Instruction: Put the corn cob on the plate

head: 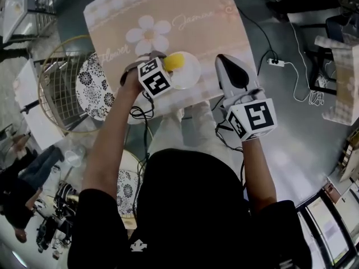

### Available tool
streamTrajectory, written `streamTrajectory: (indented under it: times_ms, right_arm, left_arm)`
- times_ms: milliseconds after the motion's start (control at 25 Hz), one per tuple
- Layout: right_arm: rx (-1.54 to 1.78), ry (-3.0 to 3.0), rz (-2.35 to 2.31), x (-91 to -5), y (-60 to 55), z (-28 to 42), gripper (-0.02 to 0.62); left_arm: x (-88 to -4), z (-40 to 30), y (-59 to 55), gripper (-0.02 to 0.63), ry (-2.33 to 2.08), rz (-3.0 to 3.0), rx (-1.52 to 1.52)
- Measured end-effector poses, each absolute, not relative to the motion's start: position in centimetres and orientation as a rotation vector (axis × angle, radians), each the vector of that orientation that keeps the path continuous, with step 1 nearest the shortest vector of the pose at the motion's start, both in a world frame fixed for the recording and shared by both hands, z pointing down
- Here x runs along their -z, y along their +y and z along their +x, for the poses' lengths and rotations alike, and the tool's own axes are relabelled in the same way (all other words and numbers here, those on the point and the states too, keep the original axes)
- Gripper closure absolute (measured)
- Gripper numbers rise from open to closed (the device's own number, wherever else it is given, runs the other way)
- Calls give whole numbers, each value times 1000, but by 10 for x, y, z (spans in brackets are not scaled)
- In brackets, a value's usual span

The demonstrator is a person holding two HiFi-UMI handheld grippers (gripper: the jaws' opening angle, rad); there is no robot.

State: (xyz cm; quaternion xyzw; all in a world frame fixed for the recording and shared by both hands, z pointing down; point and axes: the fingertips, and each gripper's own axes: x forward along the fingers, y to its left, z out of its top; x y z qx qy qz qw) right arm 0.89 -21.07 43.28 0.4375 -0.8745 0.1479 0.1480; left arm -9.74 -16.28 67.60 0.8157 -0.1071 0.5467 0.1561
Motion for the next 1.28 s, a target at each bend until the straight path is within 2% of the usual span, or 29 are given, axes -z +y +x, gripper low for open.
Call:
streamTrajectory:
  times_ms: [560,1280]
  right_arm:
    - [-445,-2485,1299,-440,-191,52,594]
    - [-473,-2474,1286,-449,-186,65,593]
  left_arm:
    - [-694,-47,-140,342,-248,2304,-1614]
    - [-715,-40,-143,342,-334,2257,-1717]
